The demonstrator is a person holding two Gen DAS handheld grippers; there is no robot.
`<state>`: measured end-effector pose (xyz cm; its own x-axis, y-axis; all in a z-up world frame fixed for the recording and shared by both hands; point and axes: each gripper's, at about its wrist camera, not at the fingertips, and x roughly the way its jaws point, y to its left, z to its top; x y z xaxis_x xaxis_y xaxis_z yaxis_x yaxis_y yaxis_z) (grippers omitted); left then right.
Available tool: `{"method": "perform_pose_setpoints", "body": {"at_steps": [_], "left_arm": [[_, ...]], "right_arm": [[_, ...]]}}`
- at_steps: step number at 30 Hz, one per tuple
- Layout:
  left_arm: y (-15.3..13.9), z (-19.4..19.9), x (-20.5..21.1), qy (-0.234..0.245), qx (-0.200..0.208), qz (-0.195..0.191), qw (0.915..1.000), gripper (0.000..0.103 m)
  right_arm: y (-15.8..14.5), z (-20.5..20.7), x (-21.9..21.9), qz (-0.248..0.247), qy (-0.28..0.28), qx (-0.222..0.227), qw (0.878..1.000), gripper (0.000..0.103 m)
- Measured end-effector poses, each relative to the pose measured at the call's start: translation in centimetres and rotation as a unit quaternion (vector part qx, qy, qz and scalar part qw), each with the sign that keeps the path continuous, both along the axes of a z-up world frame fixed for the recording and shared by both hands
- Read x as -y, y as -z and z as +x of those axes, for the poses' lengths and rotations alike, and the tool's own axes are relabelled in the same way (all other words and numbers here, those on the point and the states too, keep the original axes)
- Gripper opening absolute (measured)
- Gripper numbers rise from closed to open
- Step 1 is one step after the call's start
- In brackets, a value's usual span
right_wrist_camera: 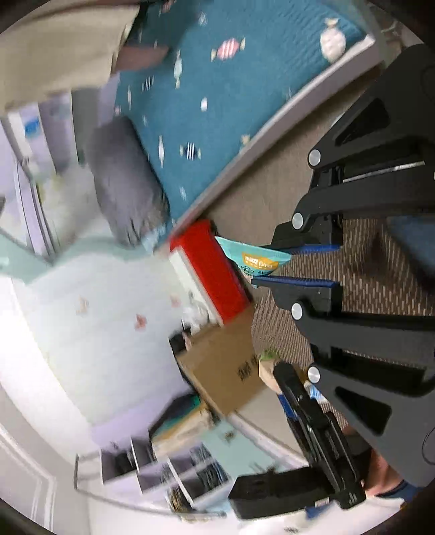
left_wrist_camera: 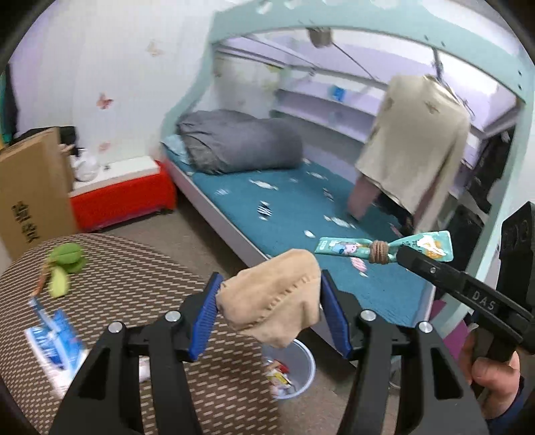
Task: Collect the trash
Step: 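Carry the cloth and tube to the bin and open both grippers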
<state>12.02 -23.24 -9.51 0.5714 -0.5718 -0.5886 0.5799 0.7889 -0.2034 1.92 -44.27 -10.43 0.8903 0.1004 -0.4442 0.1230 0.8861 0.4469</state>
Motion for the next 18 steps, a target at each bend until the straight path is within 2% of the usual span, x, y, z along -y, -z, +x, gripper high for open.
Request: {"method": "perform_pose_setpoints", "body": {"at_steps": [6,13,18], "left_arm": [[3.7,0.9,6.8,0.043,-0.042,0.021,0.9979,0.057],[8.5,2.4,13.3,0.076,-0.09,0.063,0.991,0.057],[12.9,3.6,16.4,0.08,-0.121,0.1,0.9843,0.057]], "right_arm": [[4.5,-0.2,5.1,0.008,0.066,-0.056,0.996,0.012],[11.1,0.9,9.0,0.037,0.091,-0.123,0.987,0.012],[15.3,2.2,10.5,0.065,0.096,-0.163,0.98,0.012]]}}
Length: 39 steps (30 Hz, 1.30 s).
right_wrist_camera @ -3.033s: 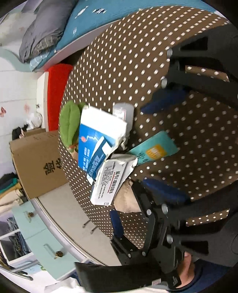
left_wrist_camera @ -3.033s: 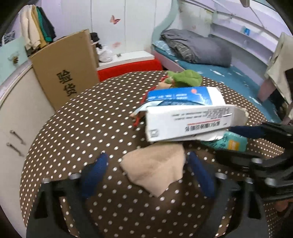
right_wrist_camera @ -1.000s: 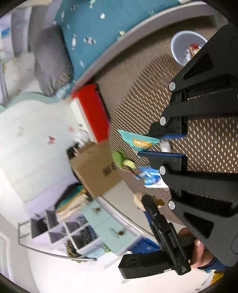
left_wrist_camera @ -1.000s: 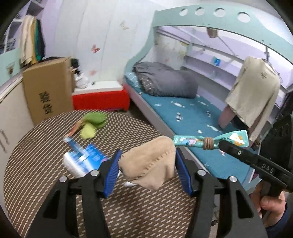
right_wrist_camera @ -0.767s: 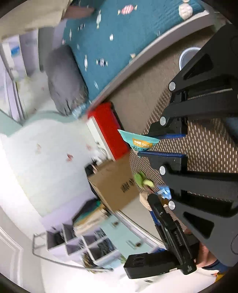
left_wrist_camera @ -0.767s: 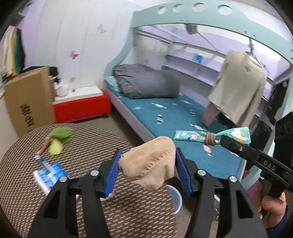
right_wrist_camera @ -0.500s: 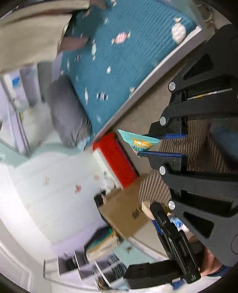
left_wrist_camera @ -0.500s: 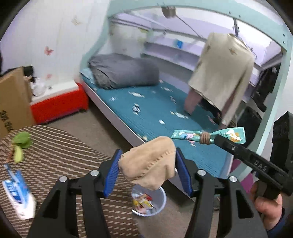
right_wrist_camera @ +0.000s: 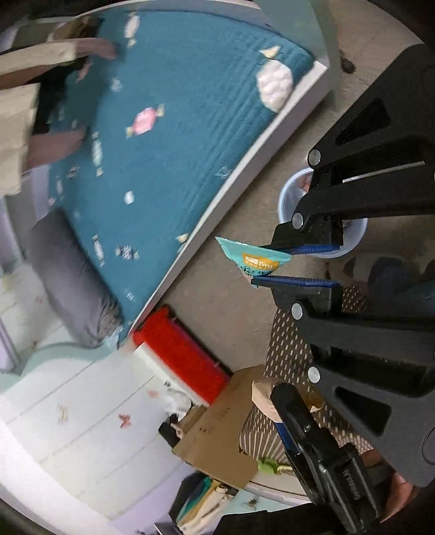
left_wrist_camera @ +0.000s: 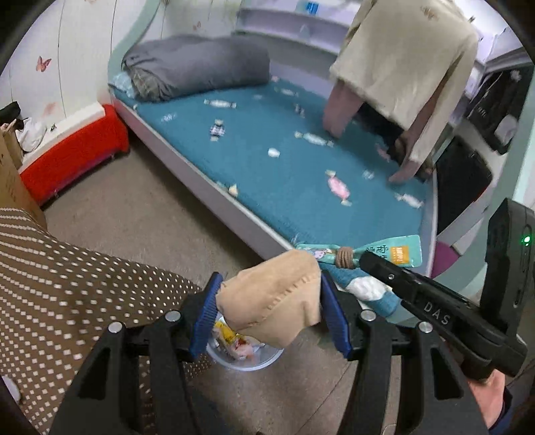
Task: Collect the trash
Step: 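Carry the cloth and tube to the bin and open both grippers, then move both tools back over the table toward the blue-white carton and bottle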
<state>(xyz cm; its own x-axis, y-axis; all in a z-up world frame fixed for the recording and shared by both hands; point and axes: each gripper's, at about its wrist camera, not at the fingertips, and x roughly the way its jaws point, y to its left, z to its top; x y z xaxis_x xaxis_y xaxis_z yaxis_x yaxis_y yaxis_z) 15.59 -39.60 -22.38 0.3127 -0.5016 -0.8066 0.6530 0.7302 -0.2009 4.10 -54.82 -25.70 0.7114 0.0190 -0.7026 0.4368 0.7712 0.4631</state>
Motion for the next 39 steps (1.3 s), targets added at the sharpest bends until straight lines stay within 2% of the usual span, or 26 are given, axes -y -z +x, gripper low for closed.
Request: {"method": "perform_pose_setpoints", "body": {"at_steps": [6,7,8,9,10,11,12,14,17,21,28,33,39], "left_arm": [[3.9,1.4,2.0,0.004,-0.03,0.033,0.999,0.058],[4.4,1.5,2.3,0.007,-0.034,0.042,0.9985,0.061],[5.0,1.8,2.6,0.009,-0.041,0.051,0.9978,0.068],[5.5,2.0,2.7,0.007,-0.046,0.059,0.9972,0.075],[5.9,2.2,2.8,-0.001,-0.048,0.07,0.9964,0.089],[6.1,2.4,2.9,-0.008,-0.048,0.078,0.9957,0.091],[6.3,2.6,2.8,-0.012,-0.048,0.082,0.9954,0.091],[6.3,2.9,2.6,-0.011,-0.051,0.08,0.9955,0.091],[5.6,3.0,2.1,-0.016,-0.042,0.072,0.9964,0.091],[3.4,2.2,0.9,-0.017,-0.03,0.037,0.9987,0.091],[-1.0,0.1,-1.2,-0.022,0.009,0.001,0.9997,0.091],[-4.7,-1.3,-4.3,-0.032,0.043,-0.022,0.9983,0.091],[-7.4,-2.2,-8.9,-0.059,0.072,-0.037,0.995,0.091]], "right_arm": [[4.7,2.5,1.4,0.034,0.0,-0.043,0.998,0.012],[5.4,2.8,1.4,0.042,0.002,-0.049,0.998,0.013],[6.4,3.2,1.7,0.057,0.004,-0.058,0.997,0.014],[7.6,3.6,1.9,0.077,0.003,-0.068,0.995,0.02],[8.7,3.7,2.2,0.097,0.006,-0.075,0.992,0.031],[9.3,3.7,2.2,0.107,0.012,-0.079,0.991,0.071],[9.8,3.5,2.3,0.116,0.02,-0.076,0.99,0.081],[10.6,3.0,2.4,0.139,0.027,-0.074,0.987,0.081],[10.6,2.0,2.4,0.138,0.051,-0.08,0.986,0.095],[8.9,0.7,2.1,0.111,0.079,-0.083,0.987,0.097],[3.6,-0.5,1.0,0.067,0.085,-0.044,0.993,0.097],[-1.3,-0.6,-1.4,0.041,0.07,-0.012,0.997,0.097],[-6.1,-0.1,-6.0,0.011,0.027,0.023,0.999,0.097]]}}
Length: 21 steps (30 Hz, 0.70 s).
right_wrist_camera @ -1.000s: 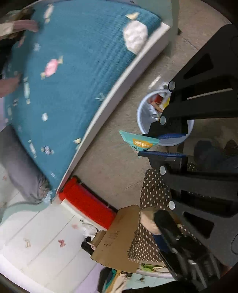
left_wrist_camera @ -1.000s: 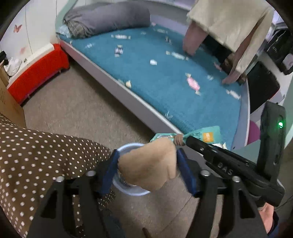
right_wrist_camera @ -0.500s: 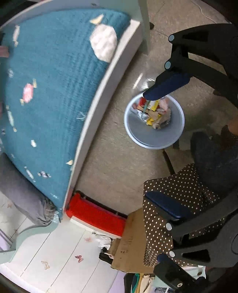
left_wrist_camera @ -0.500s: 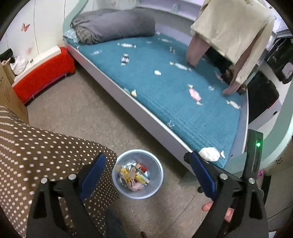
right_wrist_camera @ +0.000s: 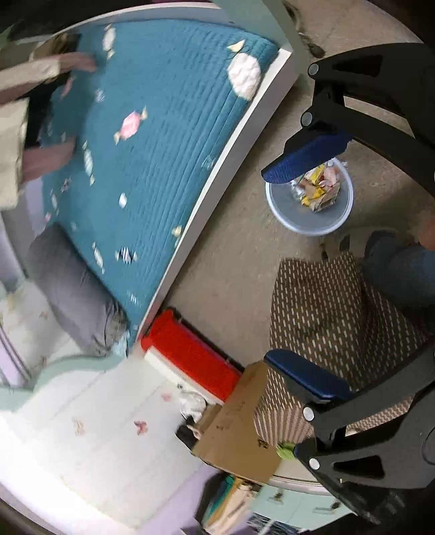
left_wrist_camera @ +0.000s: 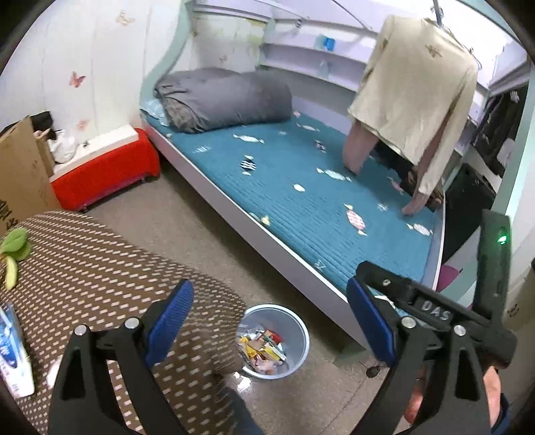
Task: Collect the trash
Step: 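Move both tools back over the table toward the blue-white carton and bottle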
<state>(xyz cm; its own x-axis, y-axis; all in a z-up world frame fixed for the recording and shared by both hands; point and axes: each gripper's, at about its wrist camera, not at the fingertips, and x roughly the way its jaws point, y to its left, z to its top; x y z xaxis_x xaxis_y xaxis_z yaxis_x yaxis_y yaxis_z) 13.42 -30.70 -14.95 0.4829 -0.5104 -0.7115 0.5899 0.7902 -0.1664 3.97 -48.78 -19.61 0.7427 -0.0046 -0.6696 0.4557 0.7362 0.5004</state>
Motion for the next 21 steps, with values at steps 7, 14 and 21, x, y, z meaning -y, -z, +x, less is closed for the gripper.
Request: {"method": "perform_pose_setpoints", "body": {"at_steps": [7,14,21], "left_arm": [[-2.8,-1.0,-6.9,-0.04,0.033,-0.023,0.9984,0.091],[-4.4,-1.0,-13.9,-0.097,0.063,-0.026,0.9929,0.091],[-3.3,-0.9,-22.1,-0.174,0.057,-0.025,0.9828,0.091]], "right_arm": [[-4.7,1.9,-6.9,-0.047,-0.082,0.035,0.995,0.097],[-6.3,4.5,-13.7,-0.081,-0.159,0.038,0.983,0.097],[-5.8,5.7,-19.4,-0.095,-0.219,0.035,0.97,0.097]]}}
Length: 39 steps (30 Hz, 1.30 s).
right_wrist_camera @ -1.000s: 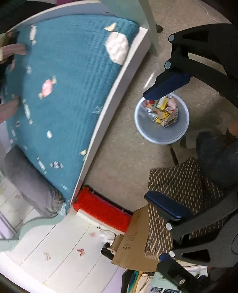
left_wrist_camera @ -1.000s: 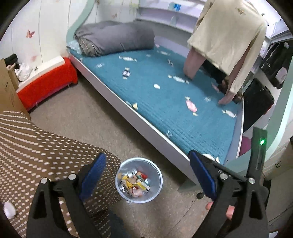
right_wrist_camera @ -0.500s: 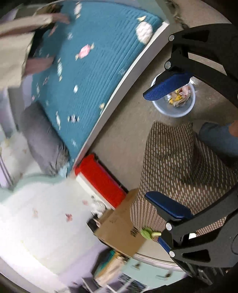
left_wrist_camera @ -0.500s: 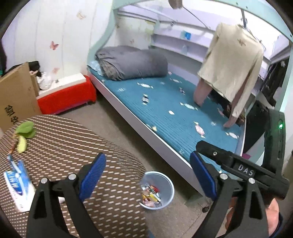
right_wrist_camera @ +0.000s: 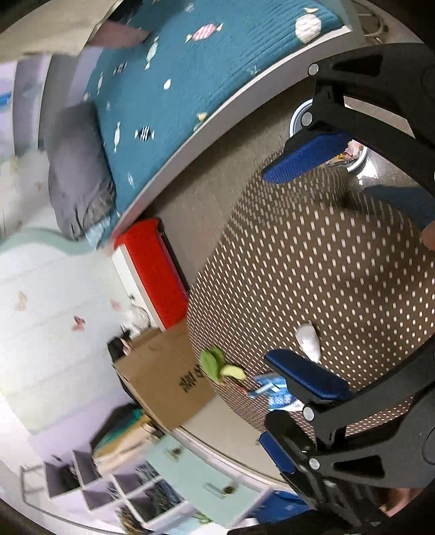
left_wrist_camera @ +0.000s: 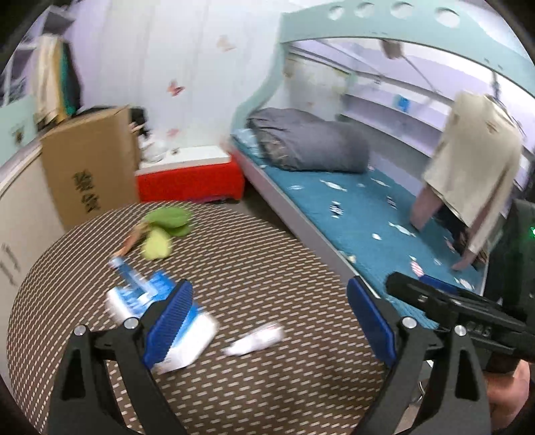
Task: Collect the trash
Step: 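Move both tools back over the table toward the blue-white carton and bottle, then grasp the blue-white carton with the left gripper while the right grasps the white bottle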
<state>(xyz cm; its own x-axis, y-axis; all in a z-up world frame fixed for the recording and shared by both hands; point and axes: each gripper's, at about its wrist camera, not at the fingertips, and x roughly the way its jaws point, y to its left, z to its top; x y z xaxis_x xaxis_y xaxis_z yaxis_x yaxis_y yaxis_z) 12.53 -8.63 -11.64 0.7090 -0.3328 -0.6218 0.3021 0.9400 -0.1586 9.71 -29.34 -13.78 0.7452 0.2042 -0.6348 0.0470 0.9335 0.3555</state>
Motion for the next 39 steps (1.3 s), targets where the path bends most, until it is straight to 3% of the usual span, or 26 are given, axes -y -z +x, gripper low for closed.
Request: {"method": "perform_pose_setpoints", "body": {"at_steps": [11,16,25,27,29,31,32,34,39], "left_arm": [[3.3,-0.1,-9.7,-0.105,-0.043,-0.002,0.9936,0.091],[4.8,1.0,-10.7,-0.119,-0.06,-0.001,0.9911,0.091],[7.8,5.4,-10.1,-0.129,-0.104,0.003,0.9862,0.091],[8.2,5.6,-9.8,-0.124,-0.107,0.001,0.9866,0.084],[9.0,6.1,-9.4,-0.113,-0.124,0.004,0.9859,0.054],[9.3,6.2,-9.3,-0.107,-0.122,0.005,0.9868,0.043],[9.3,6.1,-9.3,-0.097,-0.121,-0.001,0.9879,0.034],[9.1,5.8,-9.4,-0.087,-0.123,-0.012,0.9885,0.027],[8.5,3.9,-10.0,-0.072,-0.121,-0.01,0.99,0.025]], "right_arm": [[2.8,2.1,-7.7,-0.054,-0.099,-0.026,0.993,0.097],[5.4,3.4,-9.6,-0.087,-0.125,-0.053,0.987,0.097],[6.9,5.3,-12.2,-0.118,-0.157,-0.047,0.979,0.095],[7.2,5.3,-12.7,-0.122,-0.162,-0.045,0.978,0.09],[7.6,5.4,-13.1,-0.128,-0.165,-0.049,0.977,0.083],[7.6,5.2,-13.5,-0.137,-0.166,-0.045,0.976,0.069],[7.6,5.1,-13.5,-0.136,-0.167,-0.042,0.976,0.056],[7.5,5.1,-13.2,-0.126,-0.167,-0.042,0.977,0.051],[7.2,4.2,-11.6,-0.1,-0.158,-0.041,0.982,0.05]]}}
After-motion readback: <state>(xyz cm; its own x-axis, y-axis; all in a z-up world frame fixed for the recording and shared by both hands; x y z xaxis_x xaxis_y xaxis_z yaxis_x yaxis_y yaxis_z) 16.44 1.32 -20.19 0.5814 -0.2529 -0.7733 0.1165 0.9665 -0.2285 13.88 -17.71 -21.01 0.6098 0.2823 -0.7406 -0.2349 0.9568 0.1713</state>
